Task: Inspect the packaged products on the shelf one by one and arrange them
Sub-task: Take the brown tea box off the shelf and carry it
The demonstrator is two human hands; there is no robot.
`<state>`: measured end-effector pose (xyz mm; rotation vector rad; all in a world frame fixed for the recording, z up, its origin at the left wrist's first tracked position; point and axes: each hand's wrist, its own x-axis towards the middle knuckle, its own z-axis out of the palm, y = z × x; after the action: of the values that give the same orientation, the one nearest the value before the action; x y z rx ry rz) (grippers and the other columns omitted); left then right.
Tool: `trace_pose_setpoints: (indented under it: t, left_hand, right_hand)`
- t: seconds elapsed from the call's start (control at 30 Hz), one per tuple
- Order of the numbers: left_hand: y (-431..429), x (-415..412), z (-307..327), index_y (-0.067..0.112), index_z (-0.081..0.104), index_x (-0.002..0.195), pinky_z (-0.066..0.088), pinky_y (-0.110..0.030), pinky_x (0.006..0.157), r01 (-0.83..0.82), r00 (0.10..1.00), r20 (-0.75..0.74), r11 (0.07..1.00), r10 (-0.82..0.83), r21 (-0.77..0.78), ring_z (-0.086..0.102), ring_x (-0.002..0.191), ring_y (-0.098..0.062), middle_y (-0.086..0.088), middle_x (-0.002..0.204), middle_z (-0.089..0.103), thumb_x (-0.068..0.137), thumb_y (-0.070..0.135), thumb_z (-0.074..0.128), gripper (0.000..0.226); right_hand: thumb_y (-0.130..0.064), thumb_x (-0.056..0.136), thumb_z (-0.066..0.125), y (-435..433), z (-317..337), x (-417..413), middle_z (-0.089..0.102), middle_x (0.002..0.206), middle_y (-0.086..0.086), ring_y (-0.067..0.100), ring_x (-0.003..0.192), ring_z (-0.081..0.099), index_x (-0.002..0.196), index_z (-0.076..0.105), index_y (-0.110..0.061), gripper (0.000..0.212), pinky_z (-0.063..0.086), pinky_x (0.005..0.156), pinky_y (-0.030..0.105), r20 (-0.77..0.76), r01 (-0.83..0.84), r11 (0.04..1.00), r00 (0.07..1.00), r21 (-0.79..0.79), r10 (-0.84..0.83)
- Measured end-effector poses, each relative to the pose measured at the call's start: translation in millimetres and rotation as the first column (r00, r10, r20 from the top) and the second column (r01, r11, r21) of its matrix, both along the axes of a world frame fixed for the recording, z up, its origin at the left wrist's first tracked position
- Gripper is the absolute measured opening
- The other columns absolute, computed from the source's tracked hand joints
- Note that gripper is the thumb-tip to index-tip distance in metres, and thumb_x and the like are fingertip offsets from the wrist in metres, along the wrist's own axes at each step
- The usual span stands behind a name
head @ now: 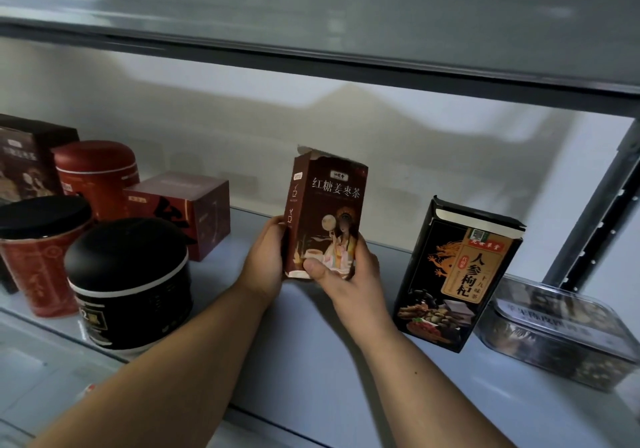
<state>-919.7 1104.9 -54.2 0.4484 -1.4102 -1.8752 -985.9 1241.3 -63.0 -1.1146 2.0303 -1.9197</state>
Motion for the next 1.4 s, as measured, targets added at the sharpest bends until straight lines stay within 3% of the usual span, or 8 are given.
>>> trace_pose_setpoints:
  t: [0.13,0.3,0.43,0.67,0.87,1.07,1.3,1.4]
  left_hand:
    - [1.9,-1.2,-0.5,0.017,0.06,0.115,0.049,-0.028,0.047,-0.024,0.995,0.096,0.998,0.031,-0.066,0.068,0.062,-0.022,-0.014,0.088,0.072,0.104,0.036,0.04,0.03]
    - [2.8,-1.8,-2.6,0.016,0.061,0.13,0.054,-0.032,0.054,0.057,0.986,0.16,0.998,-0.052,-0.023,0.074,0.073,-0.02,-0.013,0.104,0.077,0.09,0.068,0.039,0.069]
    - [5.4,0.4,1.7,0.015,0.062,0.127,0.059,-0.038,0.054,0.111,0.98,0.16,0.993,-0.116,0.042,0.075,0.075,-0.024,-0.014,0.104,0.077,0.096,0.061,0.048,0.057]
    - [3.7,2.4,5.3,0.018,0.068,0.115,0.059,-0.033,0.048,0.246,0.959,0.081,0.937,-0.273,0.248,0.075,0.07,-0.023,-0.008,0.092,0.078,0.102,0.064,0.025,0.064]
    - [5.4,3.1,6.2,0.018,0.069,0.114,0.056,-0.031,0.039,0.285,0.953,0.01,0.912,-0.302,0.295,0.074,0.069,-0.022,-0.008,0.093,0.077,0.102,0.063,0.026,0.063]
    - [7.0,-0.5,6.9,0.011,0.067,0.116,0.057,-0.052,0.081,0.218,0.975,-0.011,0.94,-0.222,0.263,0.073,0.09,-0.029,-0.014,0.104,0.077,0.106,0.045,0.03,0.051]
    - [1.8,0.1,1.1,0.013,0.065,0.113,0.058,-0.047,0.081,0.038,0.999,0.036,0.996,-0.041,0.076,0.076,0.087,-0.026,-0.014,0.101,0.076,0.109,0.03,0.041,0.03]
    - [1.7,1.2,0.7,0.015,0.063,0.12,0.058,-0.047,0.076,0.049,0.999,0.005,0.998,-0.049,0.042,0.075,0.092,-0.029,-0.017,0.108,0.074,0.109,0.027,0.042,0.026]
  right_hand:
    - [-0.029,0.083,0.079,1.4,2.2,-2.0,0.074,0.118,-0.012,0.004,0.11,0.069,0.135,0.058,-0.032,0.056,0.052,0.096,0.022,0.028,-0.017,0.998,0.999,-0.068,0.019]
    - [-0.062,0.076,0.071,-8.1,-8.3,-7.9,0.063,0.132,0.004,0.015,0.116,0.067,0.144,0.046,-0.053,0.074,0.054,0.103,0.047,0.045,0.092,0.996,0.995,0.001,-0.092]
    - [-0.075,0.078,0.066,-6.7,-7.8,-8.8,0.064,0.13,0.0,0.015,0.115,0.067,0.139,0.053,-0.052,0.066,0.057,0.098,0.05,0.054,0.1,0.995,0.994,-0.004,-0.1]
    - [-0.058,0.078,0.062,-0.2,-1.6,-3.7,0.069,0.12,-0.005,0.007,0.11,0.067,0.11,0.068,-0.056,0.032,0.056,0.098,0.04,0.02,0.084,0.994,0.996,-0.064,-0.083]
    - [-0.054,0.071,0.061,3.5,1.4,-0.8,0.066,0.126,-0.002,0.009,0.114,0.065,0.112,0.065,-0.054,0.041,0.056,0.098,0.04,0.041,0.076,0.994,0.996,-0.072,-0.073]
    - [-0.055,0.074,0.067,3.6,2.7,5.0,0.062,0.131,-0.001,0.012,0.117,0.064,0.11,0.047,-0.068,0.043,0.056,0.098,0.036,0.017,0.044,0.995,0.999,-0.088,-0.042]
    - [-0.063,0.061,0.079,2.9,0.4,4.4,0.05,0.136,-0.005,0.008,0.125,0.054,0.152,0.037,-0.032,0.105,0.046,0.1,0.018,-0.2,0.09,0.994,0.975,-0.06,-0.1]
    - [-0.061,0.067,0.078,3.9,3.1,2.9,0.057,0.123,-0.008,0.012,0.117,0.06,0.137,0.053,-0.042,0.077,0.054,0.098,0.034,-0.225,0.086,0.991,0.969,-0.1,-0.106]
